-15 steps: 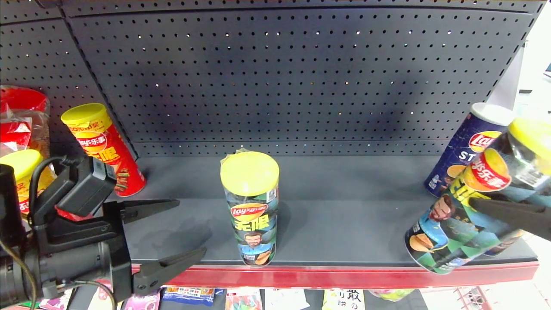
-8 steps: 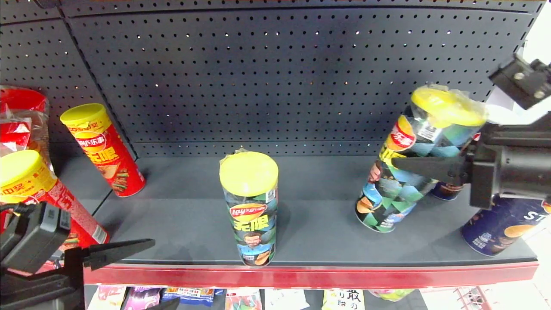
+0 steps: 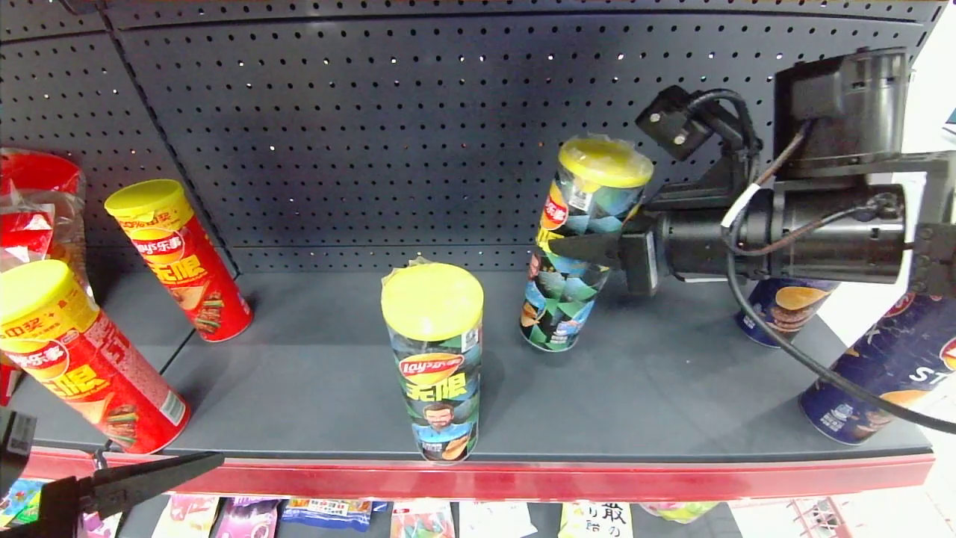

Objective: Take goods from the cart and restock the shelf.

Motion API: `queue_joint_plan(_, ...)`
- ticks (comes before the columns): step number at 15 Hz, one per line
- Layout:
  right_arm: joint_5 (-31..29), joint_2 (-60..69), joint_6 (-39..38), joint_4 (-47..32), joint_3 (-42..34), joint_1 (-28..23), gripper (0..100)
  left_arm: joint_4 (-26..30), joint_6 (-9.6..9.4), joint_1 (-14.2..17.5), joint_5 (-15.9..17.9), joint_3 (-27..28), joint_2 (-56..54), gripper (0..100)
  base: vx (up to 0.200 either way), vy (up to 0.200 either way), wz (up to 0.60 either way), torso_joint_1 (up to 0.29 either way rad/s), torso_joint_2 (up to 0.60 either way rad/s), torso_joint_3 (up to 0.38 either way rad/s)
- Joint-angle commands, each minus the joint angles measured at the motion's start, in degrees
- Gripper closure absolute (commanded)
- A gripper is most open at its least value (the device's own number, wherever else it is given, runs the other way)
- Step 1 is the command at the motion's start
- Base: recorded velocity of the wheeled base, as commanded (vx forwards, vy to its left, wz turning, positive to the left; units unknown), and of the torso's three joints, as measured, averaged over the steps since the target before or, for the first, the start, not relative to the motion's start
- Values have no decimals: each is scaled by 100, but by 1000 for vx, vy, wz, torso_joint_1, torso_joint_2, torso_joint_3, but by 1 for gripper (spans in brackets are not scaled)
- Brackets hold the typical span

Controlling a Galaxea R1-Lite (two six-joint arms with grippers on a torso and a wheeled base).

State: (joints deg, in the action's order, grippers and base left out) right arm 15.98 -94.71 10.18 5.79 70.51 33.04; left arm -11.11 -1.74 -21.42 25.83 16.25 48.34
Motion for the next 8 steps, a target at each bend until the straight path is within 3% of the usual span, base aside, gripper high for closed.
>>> queue_joint_plan(1, 1, -645, 2, 10, 411, 142, 100, 3, -1, -3, -17, -69, -131, 0, 0, 0, 0, 0, 0, 0)
queue_joint_plan(5, 1, -1050, 160, 10, 727, 379, 100, 3, 16, 6, -78, -69, -123, 0, 0, 0, 0, 0, 0, 0)
queue_joint_plan(8, 10, -1225, 274, 27, 921, 423, 100, 3, 130, 6, -166, -78, -123, 0, 0, 0, 0, 0, 0, 0)
